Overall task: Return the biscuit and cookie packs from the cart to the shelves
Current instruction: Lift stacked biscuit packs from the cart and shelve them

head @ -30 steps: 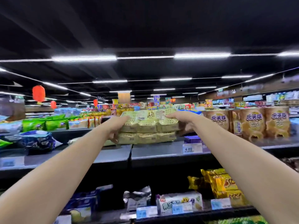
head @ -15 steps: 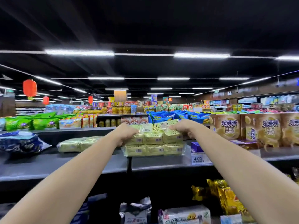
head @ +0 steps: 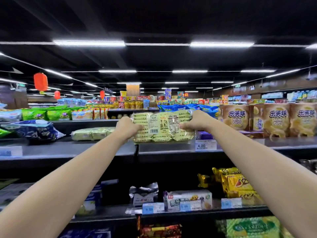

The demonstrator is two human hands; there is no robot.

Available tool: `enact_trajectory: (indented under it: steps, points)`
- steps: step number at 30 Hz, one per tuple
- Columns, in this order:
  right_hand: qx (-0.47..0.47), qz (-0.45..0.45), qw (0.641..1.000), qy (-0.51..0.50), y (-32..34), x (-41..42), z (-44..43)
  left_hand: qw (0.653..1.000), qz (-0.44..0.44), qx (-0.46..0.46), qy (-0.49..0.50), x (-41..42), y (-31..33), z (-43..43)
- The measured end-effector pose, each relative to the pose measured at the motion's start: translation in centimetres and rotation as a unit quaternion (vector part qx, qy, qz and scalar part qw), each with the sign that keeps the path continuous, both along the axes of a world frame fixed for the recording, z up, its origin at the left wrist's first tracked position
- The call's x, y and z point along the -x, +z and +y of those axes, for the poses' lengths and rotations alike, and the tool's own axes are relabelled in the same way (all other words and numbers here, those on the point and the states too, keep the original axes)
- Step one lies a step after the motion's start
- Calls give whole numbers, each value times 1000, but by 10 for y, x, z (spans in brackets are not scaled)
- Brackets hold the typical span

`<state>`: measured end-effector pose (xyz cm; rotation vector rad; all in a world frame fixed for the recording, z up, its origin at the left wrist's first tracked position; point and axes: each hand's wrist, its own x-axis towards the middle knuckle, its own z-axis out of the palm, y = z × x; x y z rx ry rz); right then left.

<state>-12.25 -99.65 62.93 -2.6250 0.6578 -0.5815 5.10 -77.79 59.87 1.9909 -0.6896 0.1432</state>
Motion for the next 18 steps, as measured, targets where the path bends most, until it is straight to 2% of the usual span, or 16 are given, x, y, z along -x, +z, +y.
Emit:
enact_trajectory:
  steps: [2, 4, 10, 13, 18]
  points:
    - [101, 79, 990, -64, -9, 3, 8, 999, -6, -32, 20, 9, -7, 6]
    - [156, 99, 975, -121, -18, 6, 15, 997, -36, -57, 39, 18, -11, 10]
    - [218, 51, 959, -173, -33, 17, 30, 974, -113, -179, 78, 38, -11, 12]
    - [228, 20, 959, -165, -42, 26, 37, 966, -148, -188, 102, 47, -23, 12]
    - [288, -68, 949, -110, -75, 59, 63, 923, -303, -189, 141, 99, -58, 16]
